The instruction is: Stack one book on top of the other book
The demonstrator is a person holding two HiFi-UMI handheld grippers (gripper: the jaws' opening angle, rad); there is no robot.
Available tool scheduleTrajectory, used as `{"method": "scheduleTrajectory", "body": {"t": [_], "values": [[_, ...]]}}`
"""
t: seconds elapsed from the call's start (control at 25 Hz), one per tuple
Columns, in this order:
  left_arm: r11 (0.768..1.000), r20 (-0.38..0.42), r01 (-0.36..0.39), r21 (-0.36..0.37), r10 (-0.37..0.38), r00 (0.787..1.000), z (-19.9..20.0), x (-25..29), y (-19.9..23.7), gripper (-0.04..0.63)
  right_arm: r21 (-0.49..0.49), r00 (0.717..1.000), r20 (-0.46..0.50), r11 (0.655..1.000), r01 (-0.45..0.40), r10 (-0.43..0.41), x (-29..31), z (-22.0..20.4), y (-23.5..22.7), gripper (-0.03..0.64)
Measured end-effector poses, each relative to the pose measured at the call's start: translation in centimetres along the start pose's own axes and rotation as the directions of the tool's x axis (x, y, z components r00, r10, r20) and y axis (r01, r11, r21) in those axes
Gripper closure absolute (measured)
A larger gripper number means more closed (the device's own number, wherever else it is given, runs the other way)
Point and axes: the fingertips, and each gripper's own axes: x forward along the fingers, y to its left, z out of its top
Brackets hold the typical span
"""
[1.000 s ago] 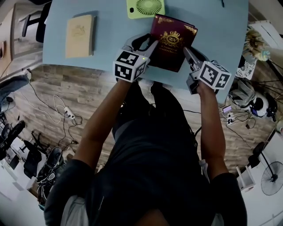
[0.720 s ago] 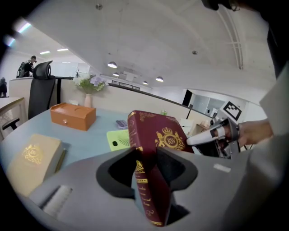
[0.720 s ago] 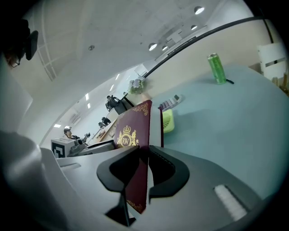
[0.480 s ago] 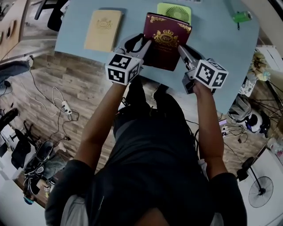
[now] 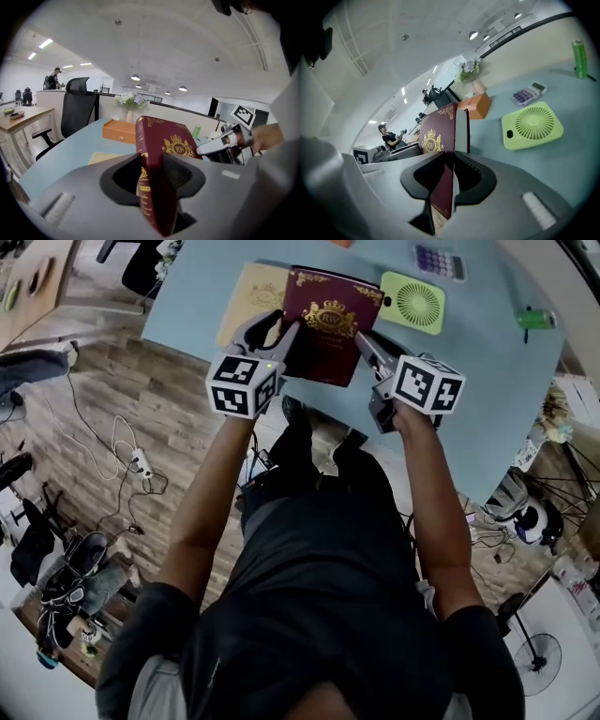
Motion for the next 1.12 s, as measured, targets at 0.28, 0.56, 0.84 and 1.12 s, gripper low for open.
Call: {"method": "scheduleTrajectory", "body": {"t": [0.28, 0.56, 0.84, 1.12], "values": [[0.997, -0.004, -0.070, -0.014, 0.070, 0.998, 0.3, -2.0, 8.4, 0.423, 0.043, 0.996, -0.074, 0.998, -0.044, 0.047, 7.7, -1.7, 4.5, 0.555], [0.996, -0.054, -0.085, -0.039, 0.083, 0.995, -1.2, -1.0, 11.2, 0.423, 0.071, 0.994, -0.104, 0.997, -0.025, 0.032, 10.5, -3.2, 4.5, 0.554], [0.994, -0.115, -0.072, -0.079, 0.063, 0.991, -2.4, 1.5, 14.9, 0.422, 0.075, 0.990, -0.140, 0.997, 0.025, -0.014, 14.3, -2.2, 3.8, 0.554], [0.998, -0.167, -0.013, -0.062, 0.002, 0.986, -2.3, 3.5, 17.7, 0.422, -0.004, 0.985, -0.156, 0.998, 0.068, -0.068, 17.0, -0.7, 3.6, 0.545]]}}
